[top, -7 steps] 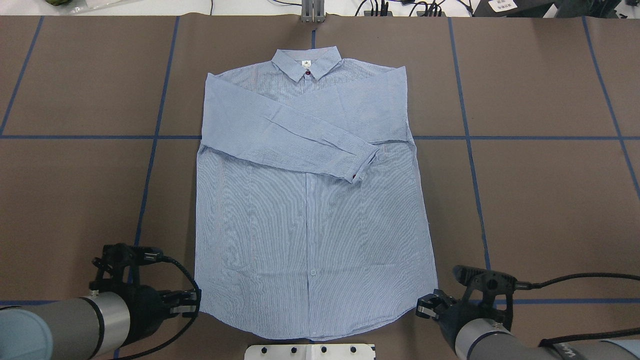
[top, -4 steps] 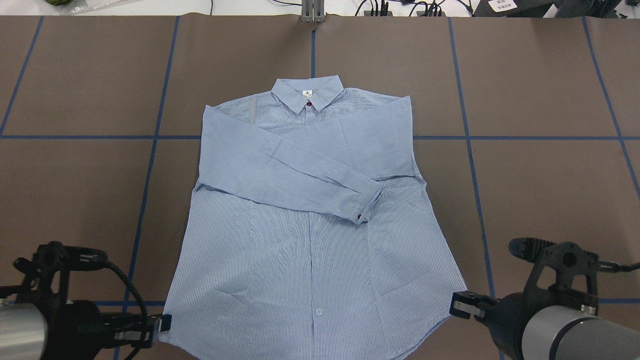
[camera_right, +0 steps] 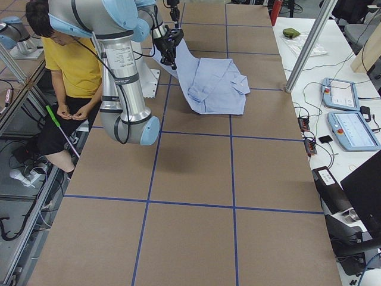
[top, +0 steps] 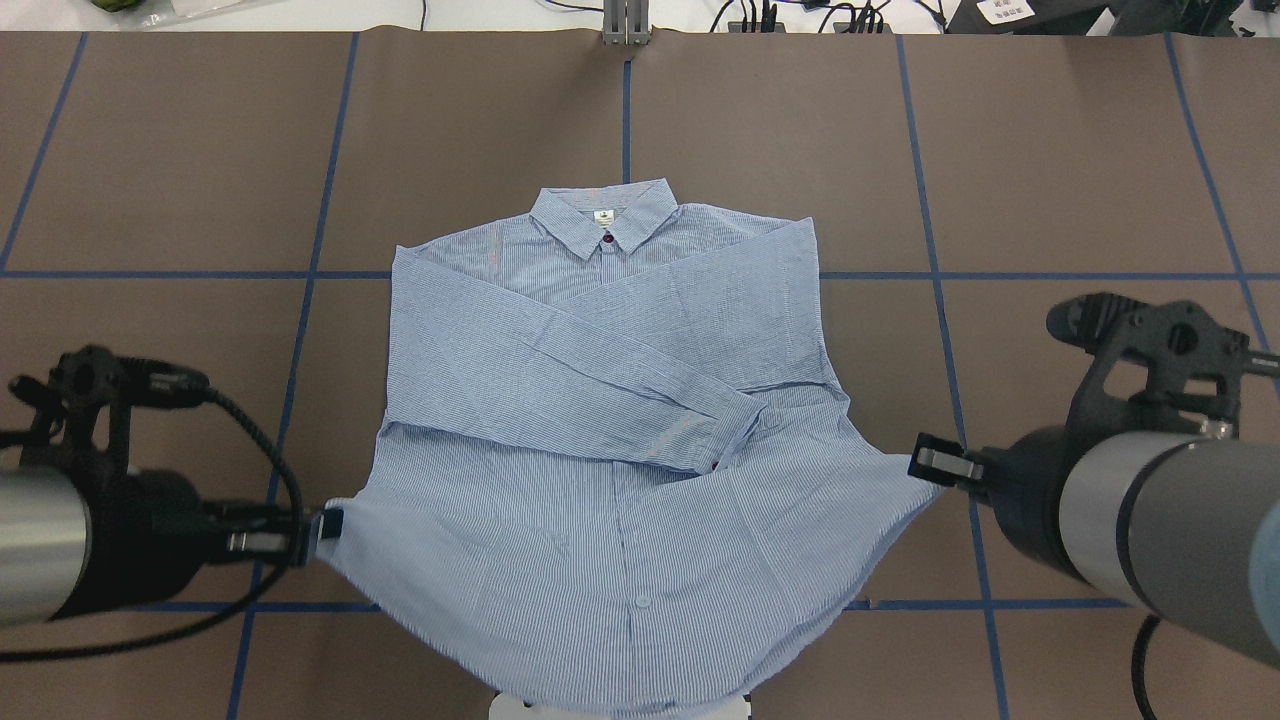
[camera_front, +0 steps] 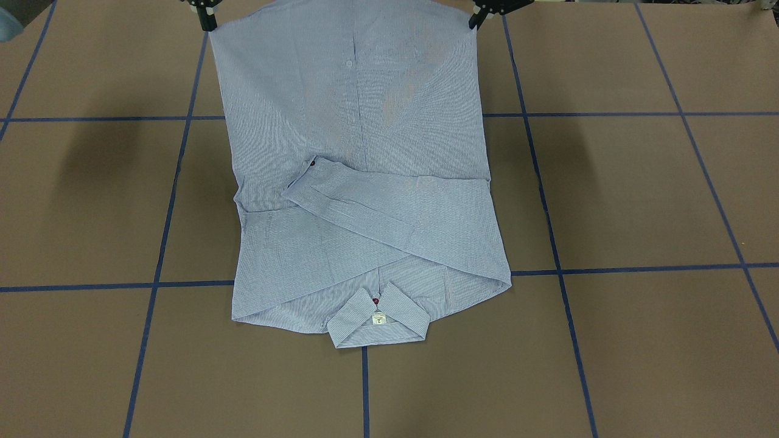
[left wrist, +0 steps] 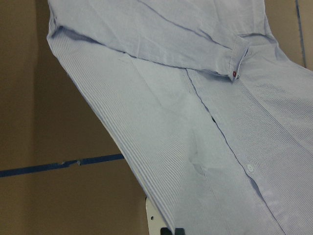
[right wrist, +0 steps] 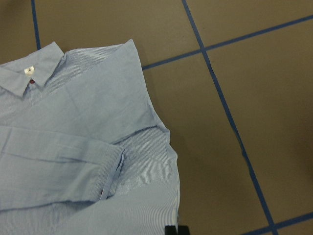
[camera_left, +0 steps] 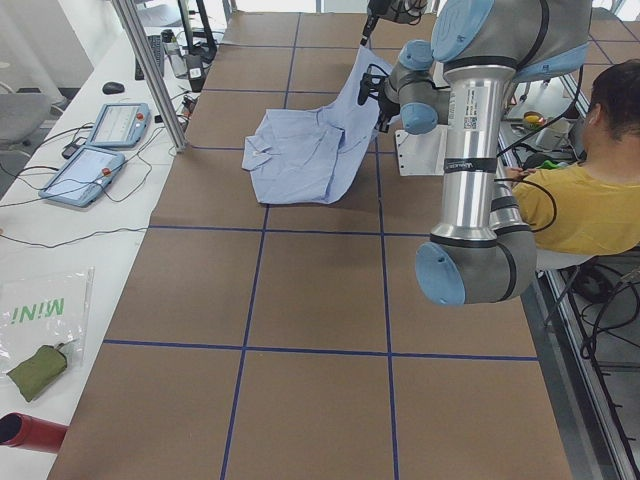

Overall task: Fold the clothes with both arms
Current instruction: 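Lift the hem with both grippers and fold it toward the collar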

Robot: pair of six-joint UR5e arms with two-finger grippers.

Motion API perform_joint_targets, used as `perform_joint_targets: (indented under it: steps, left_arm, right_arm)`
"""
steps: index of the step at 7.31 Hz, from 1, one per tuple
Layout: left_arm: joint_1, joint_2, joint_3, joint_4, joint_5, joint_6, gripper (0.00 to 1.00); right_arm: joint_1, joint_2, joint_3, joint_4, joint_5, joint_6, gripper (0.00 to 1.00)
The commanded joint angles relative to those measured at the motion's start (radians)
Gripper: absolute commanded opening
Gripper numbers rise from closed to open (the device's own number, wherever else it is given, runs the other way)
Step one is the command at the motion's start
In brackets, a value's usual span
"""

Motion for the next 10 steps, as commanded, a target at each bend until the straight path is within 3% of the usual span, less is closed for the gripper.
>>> perform_joint_targets:
  steps: [1,3,6,8,10]
  left_arm:
    - [-0.221,-0.165,0.150,0.052,-0.004,0.193,0.00]
    - [-0.323,-0.316,0.370,0.057,-0.002,0.273,0.00]
    - [-0.348,-0.393,0.574,0.001,0.033,0.296,0.00]
    - [-0.345,-0.419,0.747,-0.112,0.056,0.299,0.00]
    - [-0.339,-0.430,0.936,-0.276,0.074,0.301,0.00]
  right_arm:
    - [0.168,0.033,-0.178,0.128,-0.001,-0.111,0.00]
    - [0.266,0.034,-0.454,0.419,0.001,-0.169,0.00]
    - [0.369,0.126,-0.703,0.556,0.001,-0.237,0.00]
    - [0.379,0.149,-0.910,0.737,-0.001,-0.248,0.00]
    - [0.377,0.162,-1.075,0.834,0.001,-0.255,0.00]
